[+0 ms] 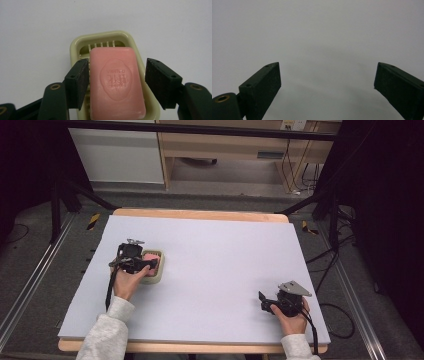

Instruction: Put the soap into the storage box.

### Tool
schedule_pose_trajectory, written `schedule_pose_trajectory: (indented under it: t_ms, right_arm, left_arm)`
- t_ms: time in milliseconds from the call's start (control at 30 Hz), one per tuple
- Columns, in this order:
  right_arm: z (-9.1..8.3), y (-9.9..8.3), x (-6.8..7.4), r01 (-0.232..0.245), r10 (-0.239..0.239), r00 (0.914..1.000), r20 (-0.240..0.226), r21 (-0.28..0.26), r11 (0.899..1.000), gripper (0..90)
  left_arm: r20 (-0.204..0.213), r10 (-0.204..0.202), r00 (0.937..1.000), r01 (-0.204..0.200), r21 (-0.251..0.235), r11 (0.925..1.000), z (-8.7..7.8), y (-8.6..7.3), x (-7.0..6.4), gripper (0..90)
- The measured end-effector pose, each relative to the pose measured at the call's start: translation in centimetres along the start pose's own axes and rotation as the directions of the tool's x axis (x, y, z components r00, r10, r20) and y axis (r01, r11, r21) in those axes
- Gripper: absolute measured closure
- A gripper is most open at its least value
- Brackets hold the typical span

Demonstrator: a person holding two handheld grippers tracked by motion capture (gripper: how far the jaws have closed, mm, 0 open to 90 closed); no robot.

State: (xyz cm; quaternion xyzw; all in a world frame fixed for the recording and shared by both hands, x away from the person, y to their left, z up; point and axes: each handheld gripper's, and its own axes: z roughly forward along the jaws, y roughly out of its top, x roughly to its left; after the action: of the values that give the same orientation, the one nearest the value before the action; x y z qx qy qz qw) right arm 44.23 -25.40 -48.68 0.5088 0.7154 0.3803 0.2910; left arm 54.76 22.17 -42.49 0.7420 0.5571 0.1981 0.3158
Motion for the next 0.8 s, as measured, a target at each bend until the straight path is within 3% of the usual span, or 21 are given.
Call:
schedule_pose_trajectory:
  t_ms: [333,400,500,800]
  right_arm:
    - [0.0,0.0,0.0,-0.009,0.009,1.0,-0.001,0.0,1.0,7.4]
    - [-0.1,0.0,0.0,-0.014,0.014,0.9999,0.0,-0.004,1.0,7.3]
    - [-0.1,0.0,-0.1,-0.019,0.019,0.9998,-0.001,-0.005,1.0,7.1]
    - [-0.2,0.0,-0.1,-0.027,0.027,0.9996,0.001,-0.008,1.0,6.9]
  left_arm:
    - [0.022,0.037,0.9991,-0.036,-0.032,0.9988,-1.4,-0.6,0.0,28.3]
    - [0.057,0.045,0.9973,-0.042,-0.055,0.9976,-1.8,-1.2,0.2,25.7]
    - [0.067,0.066,0.9955,-0.062,-0.069,0.9957,-2.2,-1.8,0.4,24.2]
    - [0.114,0.079,0.9903,-0.068,-0.093,0.9933,-3.3,-3.8,0.8,22.4]
